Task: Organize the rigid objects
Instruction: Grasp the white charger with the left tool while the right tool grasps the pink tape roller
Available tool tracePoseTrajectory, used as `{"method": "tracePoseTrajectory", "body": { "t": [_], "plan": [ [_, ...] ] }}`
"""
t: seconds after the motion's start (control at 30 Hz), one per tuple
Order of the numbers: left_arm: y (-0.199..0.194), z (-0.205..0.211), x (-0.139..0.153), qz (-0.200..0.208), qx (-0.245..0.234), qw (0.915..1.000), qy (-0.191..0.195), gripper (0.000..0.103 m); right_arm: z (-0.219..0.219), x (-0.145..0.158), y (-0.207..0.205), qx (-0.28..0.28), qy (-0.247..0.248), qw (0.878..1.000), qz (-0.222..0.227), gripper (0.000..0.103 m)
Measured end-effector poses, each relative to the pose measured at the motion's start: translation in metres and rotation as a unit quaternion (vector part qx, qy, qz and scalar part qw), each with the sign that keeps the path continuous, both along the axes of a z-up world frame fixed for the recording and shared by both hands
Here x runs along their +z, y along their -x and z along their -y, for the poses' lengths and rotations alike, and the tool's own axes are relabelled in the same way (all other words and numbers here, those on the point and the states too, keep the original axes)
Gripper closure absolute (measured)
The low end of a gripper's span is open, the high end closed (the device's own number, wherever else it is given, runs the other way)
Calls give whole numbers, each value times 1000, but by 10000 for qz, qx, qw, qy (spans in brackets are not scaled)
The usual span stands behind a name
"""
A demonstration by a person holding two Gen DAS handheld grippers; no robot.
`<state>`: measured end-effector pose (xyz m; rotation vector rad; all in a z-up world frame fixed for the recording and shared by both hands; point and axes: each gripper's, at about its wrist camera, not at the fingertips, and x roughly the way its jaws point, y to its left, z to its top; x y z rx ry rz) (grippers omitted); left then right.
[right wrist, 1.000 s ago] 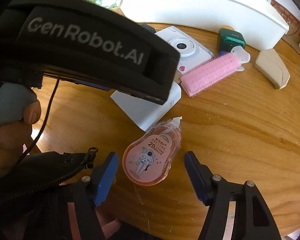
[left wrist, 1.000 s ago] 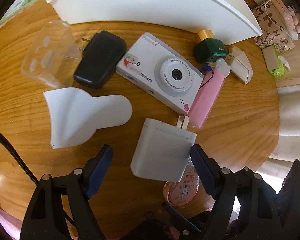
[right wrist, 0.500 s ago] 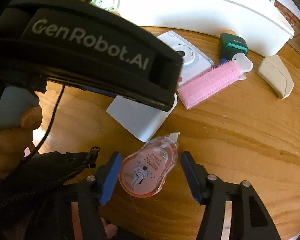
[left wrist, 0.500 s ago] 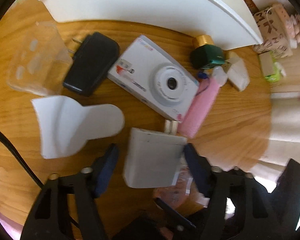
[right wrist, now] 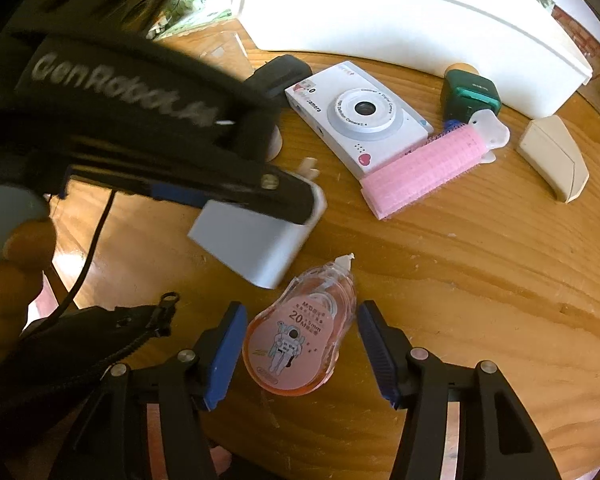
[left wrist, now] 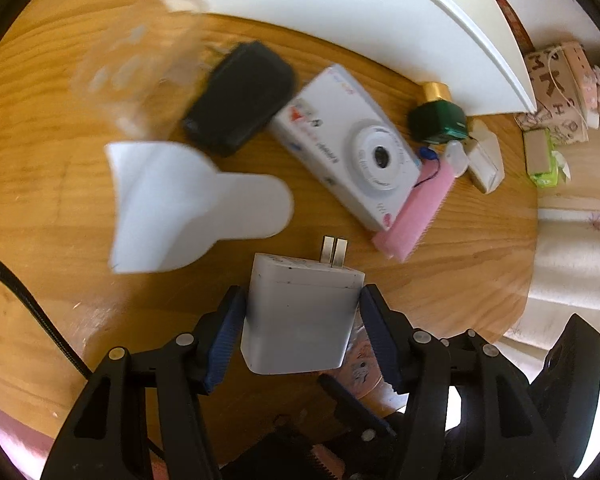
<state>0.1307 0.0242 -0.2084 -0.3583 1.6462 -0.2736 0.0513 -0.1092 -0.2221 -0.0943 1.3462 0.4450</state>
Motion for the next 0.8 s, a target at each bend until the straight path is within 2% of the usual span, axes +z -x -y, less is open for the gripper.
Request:
{"method": "tracePoseTrajectory", "body": {
  "t": [0.13,0.4,0.63,0.7,0.73,0.77,0.8],
  "plan": [
    [7,-7,2,11,128,9998,-125,40,0,2,3,-47,31,10000,27,45],
    [22,-29,5,22,461,9985,-288,40,-21,-7,15,112,646,9977,184,52],
    [37,-43,7,51,644,9975,-281,43,-24,-8,25,-51,679,9975,202,53],
    [39,-48,13,170,688,9973,-200,54,-24,-9,27,-122,692,9973,208,53],
    [40,-51,17,277,703,9971,-130,63,-24,-9,28,-147,709,9971,215,53],
    [40,-52,22,378,692,9969,-83,82,-24,-8,30,-174,724,9970,219,53],
    [41,-53,24,413,672,9968,-154,87,-20,-8,30,-190,728,9969,218,53]
  ]
}}
